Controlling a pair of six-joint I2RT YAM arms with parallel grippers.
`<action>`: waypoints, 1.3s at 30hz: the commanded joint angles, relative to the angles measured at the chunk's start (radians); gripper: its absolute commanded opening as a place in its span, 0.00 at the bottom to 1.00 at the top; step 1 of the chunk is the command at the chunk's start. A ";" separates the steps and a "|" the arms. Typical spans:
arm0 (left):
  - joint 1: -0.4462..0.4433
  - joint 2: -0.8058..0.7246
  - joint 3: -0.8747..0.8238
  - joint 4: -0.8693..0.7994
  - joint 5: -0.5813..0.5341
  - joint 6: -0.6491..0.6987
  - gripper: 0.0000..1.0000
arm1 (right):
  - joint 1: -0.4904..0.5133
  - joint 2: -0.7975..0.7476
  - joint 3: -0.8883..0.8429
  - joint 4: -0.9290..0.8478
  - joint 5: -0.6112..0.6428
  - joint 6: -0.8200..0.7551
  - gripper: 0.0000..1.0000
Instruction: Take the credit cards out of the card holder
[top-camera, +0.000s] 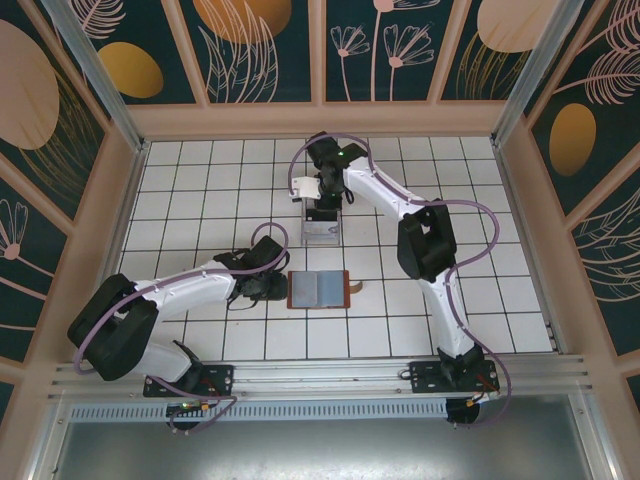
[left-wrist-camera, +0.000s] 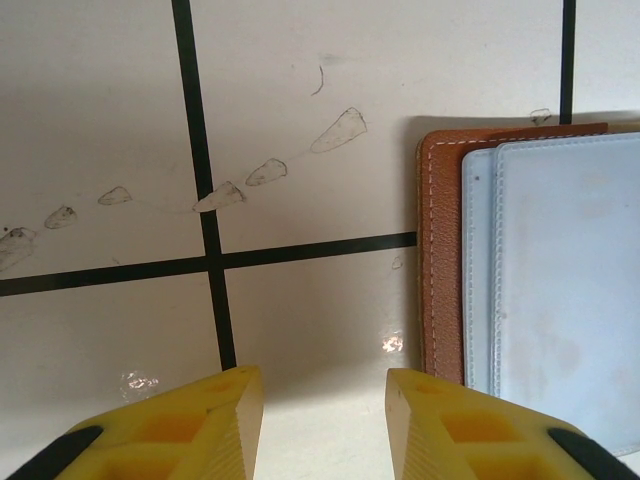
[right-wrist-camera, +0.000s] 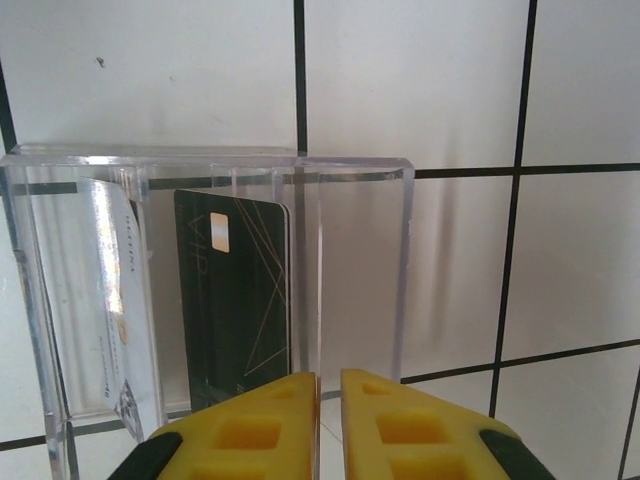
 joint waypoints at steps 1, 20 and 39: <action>0.002 0.000 0.018 -0.030 -0.023 0.004 0.39 | -0.005 0.010 0.041 0.011 0.031 0.004 0.16; 0.002 0.000 0.024 -0.040 -0.034 0.004 0.39 | 0.000 -0.035 -0.018 0.182 0.140 -0.013 0.19; 0.004 -0.009 0.025 -0.047 -0.036 -0.001 0.39 | -0.001 -0.034 -0.080 0.211 0.127 0.009 0.19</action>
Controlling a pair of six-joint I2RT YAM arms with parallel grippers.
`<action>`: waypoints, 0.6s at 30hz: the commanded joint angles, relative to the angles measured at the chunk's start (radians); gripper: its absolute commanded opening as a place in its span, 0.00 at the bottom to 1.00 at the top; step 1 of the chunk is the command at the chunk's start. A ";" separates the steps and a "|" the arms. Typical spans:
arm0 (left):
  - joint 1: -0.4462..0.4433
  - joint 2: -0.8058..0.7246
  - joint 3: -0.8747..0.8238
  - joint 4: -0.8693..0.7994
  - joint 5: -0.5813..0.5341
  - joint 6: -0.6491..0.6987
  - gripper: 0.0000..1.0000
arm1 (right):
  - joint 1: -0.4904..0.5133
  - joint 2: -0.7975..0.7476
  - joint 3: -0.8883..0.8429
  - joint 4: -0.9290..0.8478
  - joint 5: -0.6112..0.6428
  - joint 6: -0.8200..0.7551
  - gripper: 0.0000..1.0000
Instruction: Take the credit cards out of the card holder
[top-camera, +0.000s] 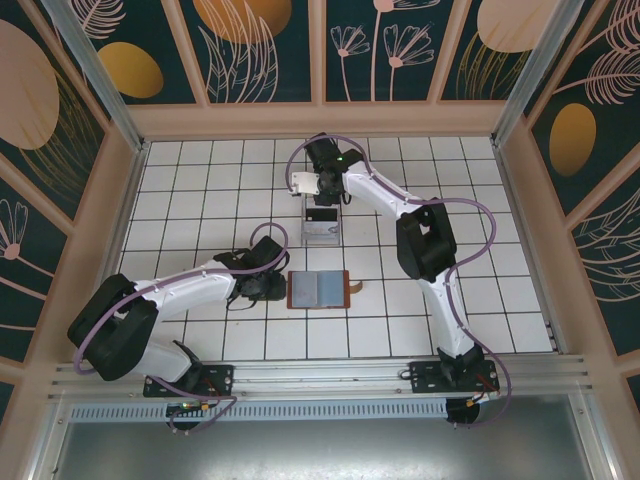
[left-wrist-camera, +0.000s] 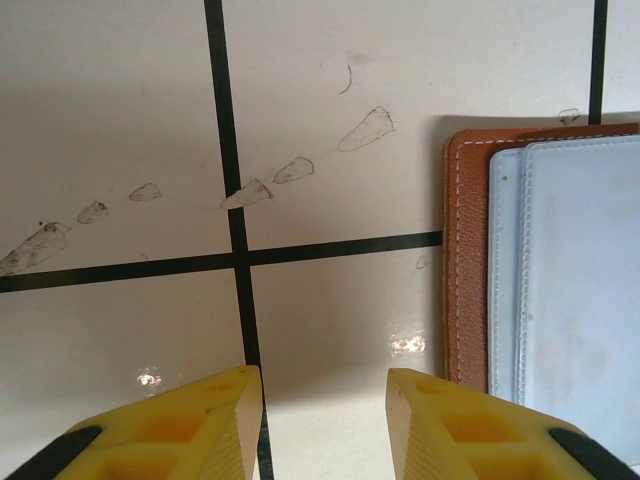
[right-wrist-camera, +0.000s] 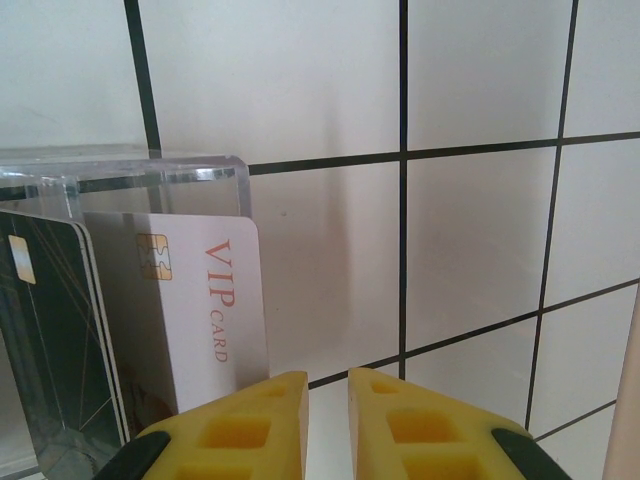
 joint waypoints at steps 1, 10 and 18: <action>0.003 -0.010 0.020 -0.026 -0.013 -0.002 0.39 | 0.000 -0.036 -0.009 0.010 0.001 0.010 0.19; 0.004 -0.022 0.019 -0.007 -0.007 0.004 0.39 | -0.001 -0.105 -0.014 0.078 0.000 0.143 0.19; 0.004 -0.011 0.033 0.026 0.008 0.026 0.39 | 0.010 -0.187 -0.073 0.150 -0.017 0.595 0.19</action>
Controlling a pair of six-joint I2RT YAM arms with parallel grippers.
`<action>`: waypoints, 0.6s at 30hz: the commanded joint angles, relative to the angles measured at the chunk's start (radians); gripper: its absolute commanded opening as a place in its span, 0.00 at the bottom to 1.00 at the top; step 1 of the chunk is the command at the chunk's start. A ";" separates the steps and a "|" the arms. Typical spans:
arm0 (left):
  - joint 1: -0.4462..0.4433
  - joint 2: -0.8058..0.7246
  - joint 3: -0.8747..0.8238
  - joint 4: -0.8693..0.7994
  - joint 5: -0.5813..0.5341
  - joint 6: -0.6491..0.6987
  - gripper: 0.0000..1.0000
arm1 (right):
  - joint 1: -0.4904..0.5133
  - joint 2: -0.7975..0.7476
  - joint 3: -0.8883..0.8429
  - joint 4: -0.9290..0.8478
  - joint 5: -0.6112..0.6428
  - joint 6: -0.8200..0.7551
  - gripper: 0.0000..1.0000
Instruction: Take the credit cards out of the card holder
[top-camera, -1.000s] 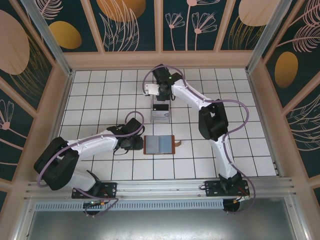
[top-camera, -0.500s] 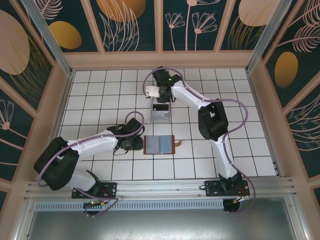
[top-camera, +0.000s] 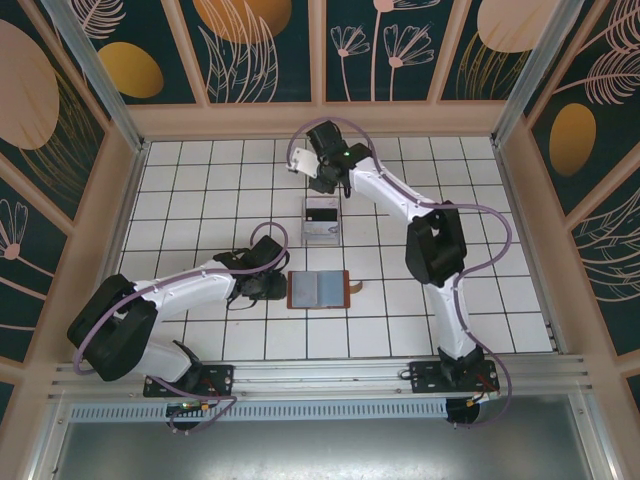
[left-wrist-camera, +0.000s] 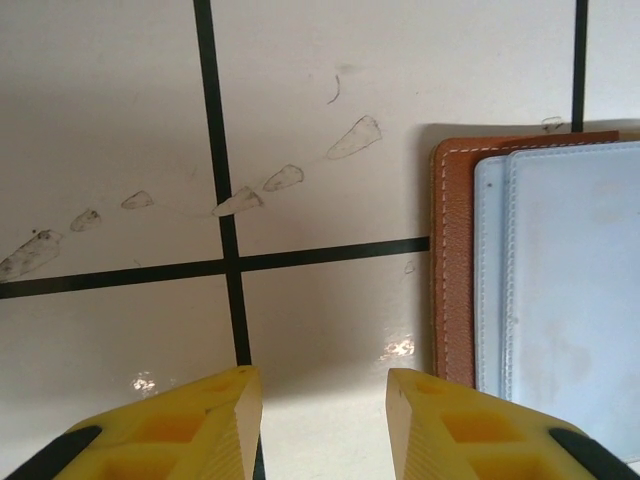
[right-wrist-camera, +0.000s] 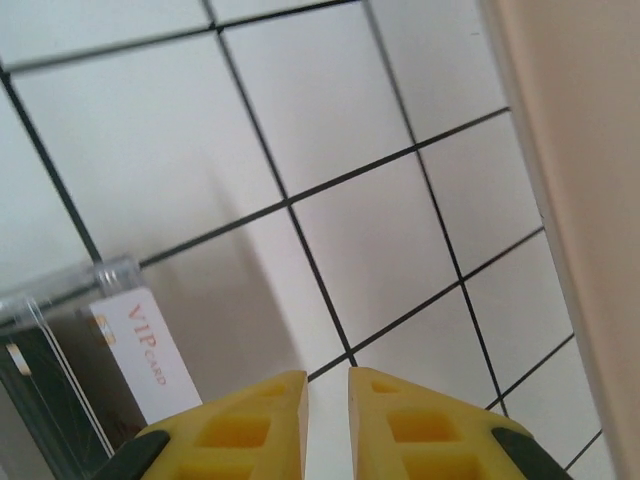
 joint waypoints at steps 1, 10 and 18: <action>0.005 -0.008 0.031 0.018 0.004 0.026 0.39 | 0.011 -0.096 -0.070 0.058 -0.033 0.286 0.19; 0.004 0.037 0.075 0.035 0.003 0.062 0.39 | 0.020 -0.268 -0.294 0.153 -0.071 0.699 0.19; 0.040 0.049 0.110 0.068 0.047 0.093 0.40 | 0.023 -0.407 -0.486 0.194 -0.129 1.004 0.14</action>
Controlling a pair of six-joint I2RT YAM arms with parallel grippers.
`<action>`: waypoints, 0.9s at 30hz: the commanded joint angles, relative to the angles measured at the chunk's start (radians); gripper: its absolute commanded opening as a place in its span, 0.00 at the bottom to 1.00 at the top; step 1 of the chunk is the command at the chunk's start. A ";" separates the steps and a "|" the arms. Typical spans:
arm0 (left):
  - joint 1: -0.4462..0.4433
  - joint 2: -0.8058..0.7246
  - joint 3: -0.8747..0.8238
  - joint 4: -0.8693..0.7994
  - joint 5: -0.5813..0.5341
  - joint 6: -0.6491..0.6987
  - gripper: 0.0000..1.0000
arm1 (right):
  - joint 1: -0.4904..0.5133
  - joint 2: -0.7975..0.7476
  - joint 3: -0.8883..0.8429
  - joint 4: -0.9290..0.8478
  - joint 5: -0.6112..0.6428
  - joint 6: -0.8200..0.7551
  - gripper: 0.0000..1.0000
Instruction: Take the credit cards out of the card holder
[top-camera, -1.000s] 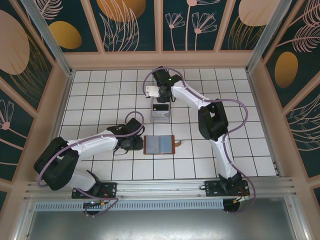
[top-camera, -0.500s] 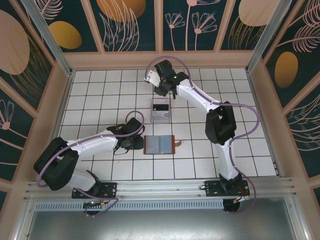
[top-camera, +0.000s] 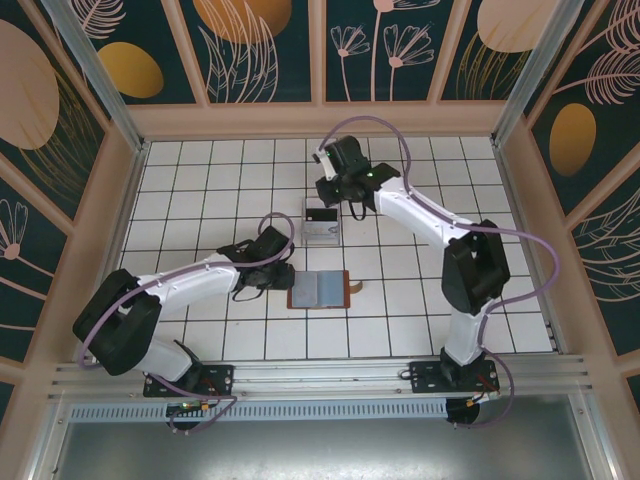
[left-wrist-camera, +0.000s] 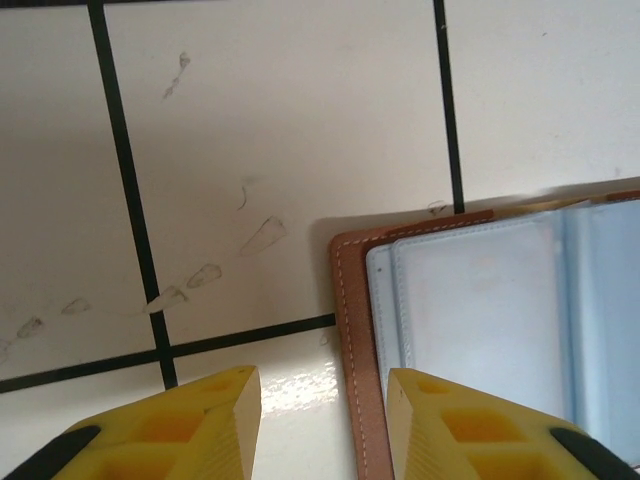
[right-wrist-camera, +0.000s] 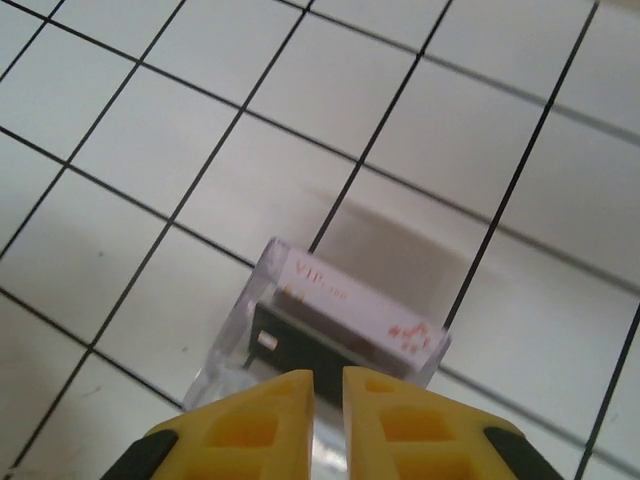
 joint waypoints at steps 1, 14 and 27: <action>0.035 0.007 0.035 0.031 0.040 0.032 0.40 | 0.007 -0.073 -0.060 0.032 -0.046 0.229 0.13; 0.212 -0.020 0.051 0.058 0.128 0.111 0.40 | 0.055 -0.146 -0.252 0.050 -0.248 0.513 0.12; 0.359 -0.032 0.052 0.051 0.140 0.168 0.40 | 0.248 -0.105 -0.368 0.075 -0.227 0.644 0.19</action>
